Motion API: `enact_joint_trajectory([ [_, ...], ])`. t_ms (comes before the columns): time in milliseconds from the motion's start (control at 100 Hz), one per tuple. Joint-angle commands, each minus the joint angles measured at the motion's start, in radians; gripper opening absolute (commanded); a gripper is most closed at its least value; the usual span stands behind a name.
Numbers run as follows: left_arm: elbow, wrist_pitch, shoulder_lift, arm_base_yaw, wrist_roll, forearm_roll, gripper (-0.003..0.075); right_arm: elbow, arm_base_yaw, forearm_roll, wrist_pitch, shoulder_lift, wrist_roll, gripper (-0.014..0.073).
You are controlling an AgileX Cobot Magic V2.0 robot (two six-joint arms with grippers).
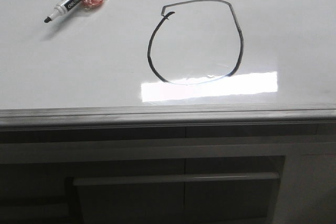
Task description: Write number 0 on whiteboard
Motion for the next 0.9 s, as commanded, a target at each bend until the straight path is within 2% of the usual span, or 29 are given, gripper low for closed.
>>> enact_joint_trajectory([
  [0,-0.03,0.114,-0.029,0.004,0.484,-0.603,-0.002,-0.026,-0.003,0.006,-0.062,-0.003,-0.01,-0.0069],
  [50,-0.03,0.218,-0.046,0.004,0.59,-0.742,-0.002,-0.026,-0.003,0.006,-0.062,-0.003,-0.01,-0.0069],
  [90,-0.03,0.321,-0.054,0.004,0.607,-0.791,-0.002,-0.026,-0.003,0.006,-0.062,-0.003,-0.01,-0.0069],
  [200,-0.03,0.567,-0.053,0.0,0.613,-0.809,-0.002,-0.026,-0.003,0.006,-0.062,-0.003,-0.01,-0.0069],
  [260,-0.026,0.628,-0.053,-0.004,0.664,-0.795,-0.002,-0.026,-0.003,0.006,-0.062,-0.003,-0.01,-0.0069],
  [330,-0.009,0.588,-0.053,-0.01,0.759,-0.791,-0.002,-0.026,-0.003,0.006,-0.062,-0.003,-0.01,-0.0069],
  [480,0.116,0.255,-0.057,-0.019,0.799,-0.819,-0.002,-0.026,-0.003,0.006,-0.062,-0.003,-0.01,-0.0069],
  [530,0.162,0.202,-0.072,-0.022,0.813,-0.866,-0.002,-0.026,-0.003,0.006,-0.062,-0.003,-0.01,-0.0069],
  [630,0.238,0.199,-0.119,-0.056,0.831,-0.886,-0.002,-0.026,-0.003,0.006,-0.062,-0.003,-0.01,-0.0069],
  [750,0.335,0.208,-0.189,-0.123,0.917,-0.93,-0.002,-0.026,-0.003,0.006,-0.062,-0.003,-0.01,-0.0069],
  [890,0.406,0.298,-0.271,-0.192,0.931,-0.966,-0.002,-0.026,-0.003,0.006,-0.062,-0.003,-0.01,-0.0069],
])
